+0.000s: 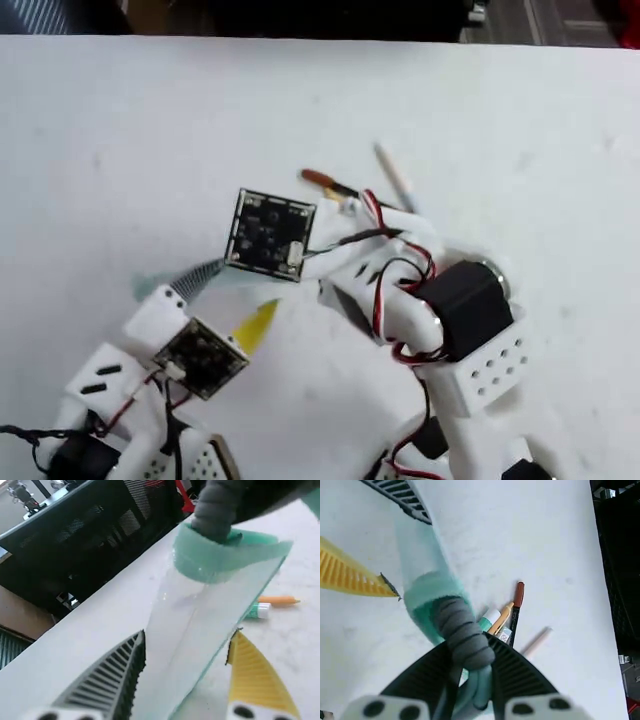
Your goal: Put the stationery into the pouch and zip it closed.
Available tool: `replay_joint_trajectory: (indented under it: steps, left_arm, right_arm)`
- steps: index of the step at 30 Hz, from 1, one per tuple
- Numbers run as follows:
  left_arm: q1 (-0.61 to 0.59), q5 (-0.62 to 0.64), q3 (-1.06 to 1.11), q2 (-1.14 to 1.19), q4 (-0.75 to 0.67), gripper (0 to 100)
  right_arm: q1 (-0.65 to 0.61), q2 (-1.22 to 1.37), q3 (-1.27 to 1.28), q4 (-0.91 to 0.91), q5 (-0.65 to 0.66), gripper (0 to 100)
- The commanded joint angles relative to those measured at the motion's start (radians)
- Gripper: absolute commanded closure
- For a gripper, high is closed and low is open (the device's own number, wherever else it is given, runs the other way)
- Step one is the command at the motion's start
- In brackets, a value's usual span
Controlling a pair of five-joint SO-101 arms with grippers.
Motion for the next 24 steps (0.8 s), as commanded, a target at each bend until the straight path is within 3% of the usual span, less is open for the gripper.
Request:
replay_joint_trajectory:
  steps: [1,14,19,24]
  left_arm:
    - [0.039,0.005,-0.003,0.013,0.038,72]
    - [0.048,0.008,-0.058,0.013,0.04,72]
    - [0.189,0.011,0.057,0.012,0.037,74]
    - [0.2,0.012,-0.098,0.012,0.089,78]
  right_arm:
    - [0.012,-0.019,-0.006,-0.027,0.005,98.1]
    - [-0.015,-0.019,-0.006,-0.097,-0.058,98.1]
    - [-0.059,-0.019,-0.011,-0.096,-0.058,98.1]
    - [-0.033,-0.019,-0.009,-0.097,-0.058,98.1]
